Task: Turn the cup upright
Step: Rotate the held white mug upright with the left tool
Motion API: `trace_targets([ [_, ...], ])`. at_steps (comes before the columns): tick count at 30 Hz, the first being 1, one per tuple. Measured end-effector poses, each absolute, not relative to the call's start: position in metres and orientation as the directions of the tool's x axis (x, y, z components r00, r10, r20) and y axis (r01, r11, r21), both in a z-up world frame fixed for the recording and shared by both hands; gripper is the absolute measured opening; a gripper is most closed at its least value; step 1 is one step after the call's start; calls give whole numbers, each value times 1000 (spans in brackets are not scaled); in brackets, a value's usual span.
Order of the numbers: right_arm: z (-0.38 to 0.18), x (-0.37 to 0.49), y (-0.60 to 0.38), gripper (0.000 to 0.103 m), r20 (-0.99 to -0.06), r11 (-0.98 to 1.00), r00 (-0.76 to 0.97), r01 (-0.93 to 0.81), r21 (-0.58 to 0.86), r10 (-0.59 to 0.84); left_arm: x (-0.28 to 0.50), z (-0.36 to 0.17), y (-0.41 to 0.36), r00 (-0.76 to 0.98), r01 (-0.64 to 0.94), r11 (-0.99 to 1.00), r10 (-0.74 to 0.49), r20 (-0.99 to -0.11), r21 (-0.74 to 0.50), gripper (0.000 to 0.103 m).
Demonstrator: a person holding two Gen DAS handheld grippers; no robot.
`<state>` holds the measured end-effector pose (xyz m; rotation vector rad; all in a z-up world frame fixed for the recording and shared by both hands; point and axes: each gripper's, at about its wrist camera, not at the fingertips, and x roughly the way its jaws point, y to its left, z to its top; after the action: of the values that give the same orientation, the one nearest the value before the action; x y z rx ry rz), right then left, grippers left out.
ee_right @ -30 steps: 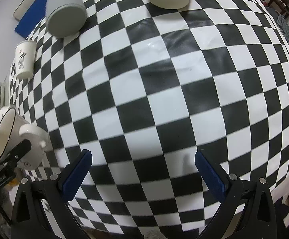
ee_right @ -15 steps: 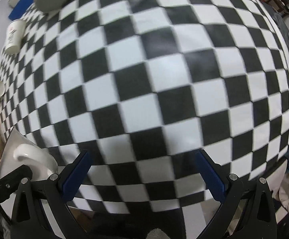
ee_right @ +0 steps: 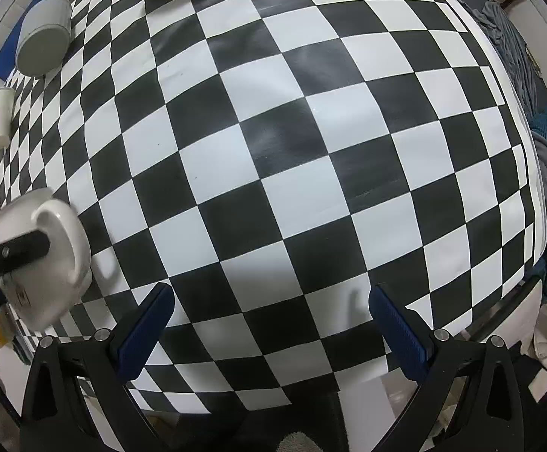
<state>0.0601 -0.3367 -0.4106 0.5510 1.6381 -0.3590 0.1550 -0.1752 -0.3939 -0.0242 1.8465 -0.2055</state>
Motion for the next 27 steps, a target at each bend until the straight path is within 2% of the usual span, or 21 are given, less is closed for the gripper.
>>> trace_targets([
  [10,-406,34,-374,103,-985,828,-27,546,128,170,175,-396,-181,-349,105,989,-66,-935,-109,92],
  [17,-394,36,-365,103,-988,847,2,515,135,156,170,-386,-189,-309,137,985,-55,-950,-101,93],
  [21,-384,36,-360,103,-988,848,17,511,140,153,168,-368,-204,-253,160,981,-66,-965,-109,93],
  [27,-366,43,-348,103,-990,859,40,493,138,136,148,-324,-216,-45,241,969,-47,-998,-56,94],
])
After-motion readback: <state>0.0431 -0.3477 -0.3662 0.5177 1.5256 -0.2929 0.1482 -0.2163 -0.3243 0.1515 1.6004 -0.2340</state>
